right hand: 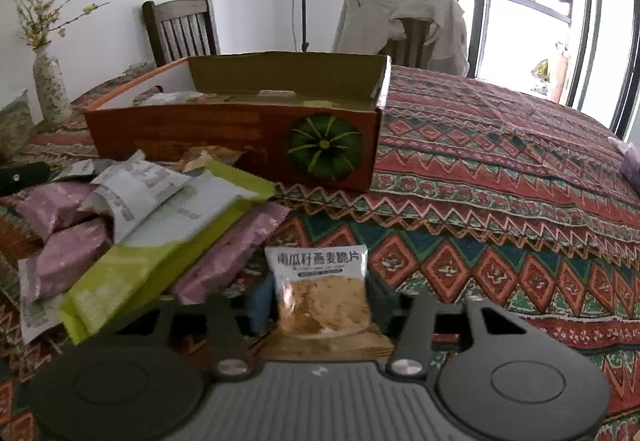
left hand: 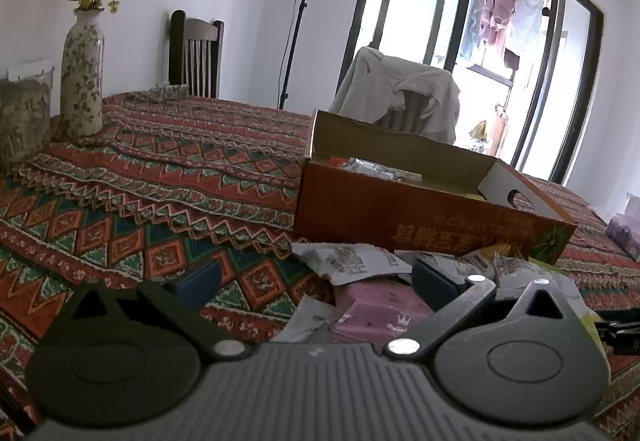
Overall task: Organize snacks
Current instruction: 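Grasp the oat-crisp snack packet with the right tool, then lower the left tool onto the pink packet and close it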
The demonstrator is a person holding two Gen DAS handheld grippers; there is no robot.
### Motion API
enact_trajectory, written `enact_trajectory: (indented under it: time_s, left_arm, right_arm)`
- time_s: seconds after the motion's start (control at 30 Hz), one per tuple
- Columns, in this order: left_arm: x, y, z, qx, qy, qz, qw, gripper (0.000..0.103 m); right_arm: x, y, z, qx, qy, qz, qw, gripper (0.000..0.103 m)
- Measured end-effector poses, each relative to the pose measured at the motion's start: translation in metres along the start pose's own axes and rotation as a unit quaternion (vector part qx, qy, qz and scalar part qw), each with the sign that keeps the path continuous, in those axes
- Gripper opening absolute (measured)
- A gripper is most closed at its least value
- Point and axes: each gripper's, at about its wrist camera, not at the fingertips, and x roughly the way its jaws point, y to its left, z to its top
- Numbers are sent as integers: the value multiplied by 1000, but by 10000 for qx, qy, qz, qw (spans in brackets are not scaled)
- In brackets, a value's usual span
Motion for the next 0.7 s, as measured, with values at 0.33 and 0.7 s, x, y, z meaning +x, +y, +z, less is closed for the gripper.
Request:
enact_trajectory:
  time_s: [0.33, 0.7]
  left_arm:
    - [1, 3, 0, -84, 63, 9, 9999, 103]
    - [4, -21, 2, 268, 701, 22, 9972, 103]
  right_arm:
    - [-22, -2, -11, 505, -439, -47, 9977, 39]
    - [-38, -7, -25, 825, -689, -136, 9941, 39]
